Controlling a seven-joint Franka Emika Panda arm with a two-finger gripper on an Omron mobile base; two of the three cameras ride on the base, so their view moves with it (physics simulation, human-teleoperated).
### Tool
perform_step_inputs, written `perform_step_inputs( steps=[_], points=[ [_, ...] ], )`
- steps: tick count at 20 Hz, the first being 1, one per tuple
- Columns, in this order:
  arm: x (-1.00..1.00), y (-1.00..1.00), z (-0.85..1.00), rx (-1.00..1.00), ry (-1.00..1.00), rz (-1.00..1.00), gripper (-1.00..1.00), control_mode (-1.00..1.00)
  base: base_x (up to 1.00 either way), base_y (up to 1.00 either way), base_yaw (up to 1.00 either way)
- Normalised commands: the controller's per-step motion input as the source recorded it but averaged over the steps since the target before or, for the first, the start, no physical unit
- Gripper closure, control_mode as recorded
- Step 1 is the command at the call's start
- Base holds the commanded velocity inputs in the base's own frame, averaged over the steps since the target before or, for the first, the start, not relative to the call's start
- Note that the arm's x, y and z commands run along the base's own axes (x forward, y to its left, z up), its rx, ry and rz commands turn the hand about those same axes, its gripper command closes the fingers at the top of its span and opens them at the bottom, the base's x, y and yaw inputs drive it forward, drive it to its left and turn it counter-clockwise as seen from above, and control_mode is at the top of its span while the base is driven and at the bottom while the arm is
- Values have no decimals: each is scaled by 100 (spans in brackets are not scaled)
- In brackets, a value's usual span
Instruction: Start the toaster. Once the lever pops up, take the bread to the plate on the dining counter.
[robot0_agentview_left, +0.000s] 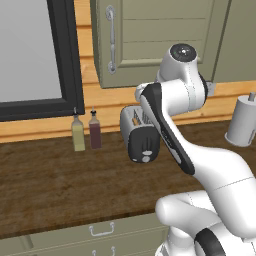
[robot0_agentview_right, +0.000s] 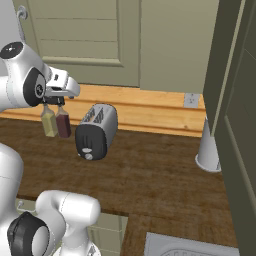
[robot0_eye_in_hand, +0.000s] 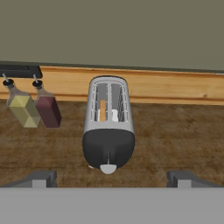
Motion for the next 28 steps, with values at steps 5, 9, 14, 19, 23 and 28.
perform_step_inputs(
  steps=[5,9,14,19,23,28],
  points=[
    [0,0,0,0,0,0,-100,-100,0,0,0],
    [0,0,0,0,0,0,-100,-100,0,0,0],
    [0,0,0,0,0,0,-100,-100,0,0,0],
    [0,0,0,0,0,0,-100,-100,0,0,0],
    [0,0,0,0,0,0,-100,-100,0,0,0],
    [0,0,0,0,0,0,-100,-100,0,0,0]
  ],
)
